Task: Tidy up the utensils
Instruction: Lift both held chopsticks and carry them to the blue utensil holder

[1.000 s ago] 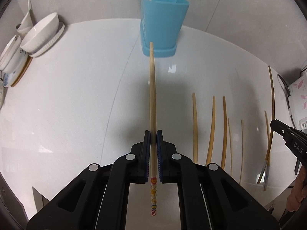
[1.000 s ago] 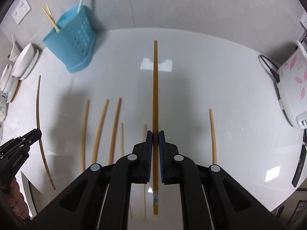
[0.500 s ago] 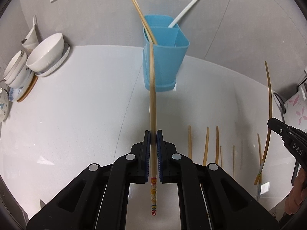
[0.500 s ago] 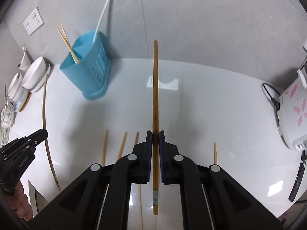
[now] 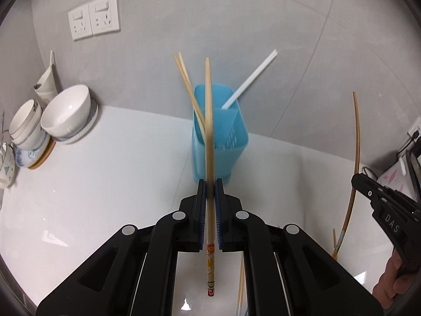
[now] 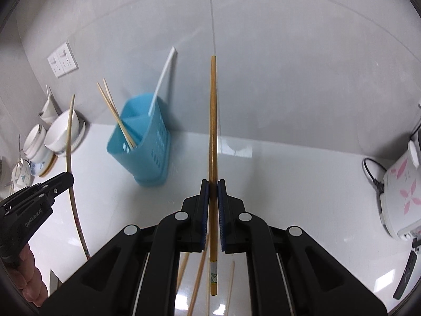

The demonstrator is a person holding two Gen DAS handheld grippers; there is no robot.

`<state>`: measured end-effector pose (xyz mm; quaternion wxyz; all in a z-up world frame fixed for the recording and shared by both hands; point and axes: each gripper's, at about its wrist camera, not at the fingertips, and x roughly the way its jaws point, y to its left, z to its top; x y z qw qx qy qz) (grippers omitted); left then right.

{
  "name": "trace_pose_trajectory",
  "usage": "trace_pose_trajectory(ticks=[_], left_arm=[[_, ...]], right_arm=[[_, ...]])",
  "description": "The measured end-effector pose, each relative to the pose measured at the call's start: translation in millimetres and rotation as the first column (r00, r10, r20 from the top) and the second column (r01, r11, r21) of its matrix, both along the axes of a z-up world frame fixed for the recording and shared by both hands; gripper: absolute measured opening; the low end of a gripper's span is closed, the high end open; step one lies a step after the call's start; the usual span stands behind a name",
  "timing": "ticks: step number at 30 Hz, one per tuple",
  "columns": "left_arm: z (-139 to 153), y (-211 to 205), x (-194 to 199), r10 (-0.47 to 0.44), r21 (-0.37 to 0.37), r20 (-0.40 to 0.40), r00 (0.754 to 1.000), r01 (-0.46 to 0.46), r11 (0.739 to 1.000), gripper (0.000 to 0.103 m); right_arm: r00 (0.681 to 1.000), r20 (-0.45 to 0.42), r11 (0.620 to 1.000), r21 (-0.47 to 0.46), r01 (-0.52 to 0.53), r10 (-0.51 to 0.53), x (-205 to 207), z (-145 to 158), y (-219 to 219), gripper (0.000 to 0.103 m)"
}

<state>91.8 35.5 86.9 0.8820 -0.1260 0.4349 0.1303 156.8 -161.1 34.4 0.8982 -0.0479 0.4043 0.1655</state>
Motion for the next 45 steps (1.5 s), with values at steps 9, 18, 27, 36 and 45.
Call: trace_pose_trajectory(ticks=[9,18,27,36,45], left_arm=[[31.1,15.2,19.2,0.010,-0.040,0.162,0.987,-0.003,0.999,0.006],[55.5,30.1,31.0,0.003,-0.051,0.323,0.946,0.014,0.999,0.006],[61.7,35.7,47.2,-0.030,-0.012,0.453,0.891,0.039,0.999,0.006],[36.9,44.5,77.7,-0.050,0.004,0.484,0.874,0.055,0.998,0.006],[-0.4,47.2,102.2,-0.073,0.017,0.442,0.894,0.072,0.997,0.006]], right_arm=[[0.997,0.078,0.998,0.060,-0.020,0.015,14.1,29.1,11.5,0.006],[0.990,0.135,0.991,0.124,-0.051,0.034,26.2,49.7,26.3,0.006],[0.979,0.202,0.983,0.170,-0.072,0.037,37.5,55.1,42.1,0.006],[0.980,0.196,0.980,0.182,-0.079,0.042,57.5,41.3,52.0,0.006],[0.985,0.168,0.981,0.176,-0.076,0.046,72.3,21.4,56.9,0.006]])
